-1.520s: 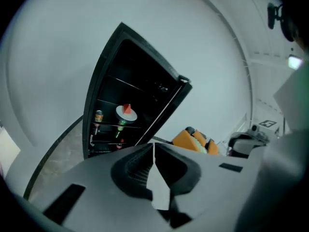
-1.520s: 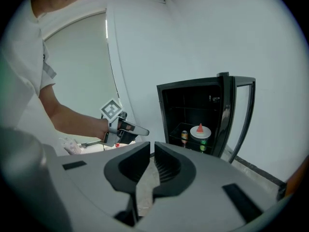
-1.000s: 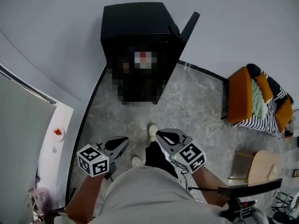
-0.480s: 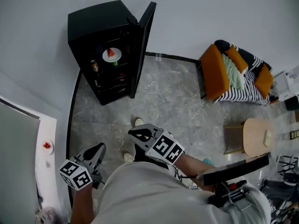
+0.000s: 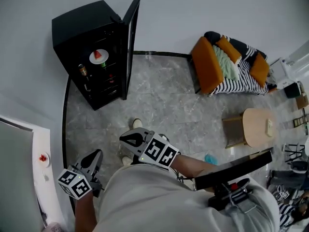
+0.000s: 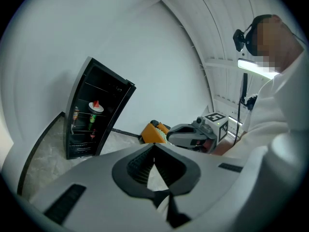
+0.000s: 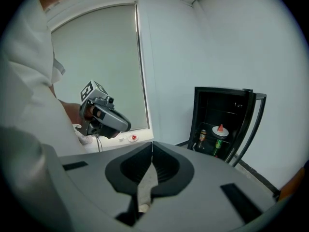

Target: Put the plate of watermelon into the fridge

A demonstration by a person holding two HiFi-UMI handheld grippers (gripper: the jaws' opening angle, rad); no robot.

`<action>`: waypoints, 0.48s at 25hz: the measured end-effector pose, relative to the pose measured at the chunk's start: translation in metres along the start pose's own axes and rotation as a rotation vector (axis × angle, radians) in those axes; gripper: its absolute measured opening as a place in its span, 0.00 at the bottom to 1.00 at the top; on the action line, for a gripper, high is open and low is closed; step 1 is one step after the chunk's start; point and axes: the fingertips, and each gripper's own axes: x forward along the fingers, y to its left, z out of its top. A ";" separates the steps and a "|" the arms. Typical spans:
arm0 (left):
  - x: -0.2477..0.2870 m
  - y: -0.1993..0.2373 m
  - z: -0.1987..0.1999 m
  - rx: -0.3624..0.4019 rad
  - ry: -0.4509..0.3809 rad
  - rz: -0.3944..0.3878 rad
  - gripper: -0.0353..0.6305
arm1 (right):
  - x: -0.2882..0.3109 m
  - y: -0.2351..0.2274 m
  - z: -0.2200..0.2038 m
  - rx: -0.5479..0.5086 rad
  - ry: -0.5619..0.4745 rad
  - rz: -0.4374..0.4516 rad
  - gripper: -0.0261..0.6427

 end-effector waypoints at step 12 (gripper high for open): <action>0.003 0.009 -0.002 -0.018 -0.003 0.008 0.07 | 0.008 -0.003 0.005 -0.018 0.008 0.020 0.06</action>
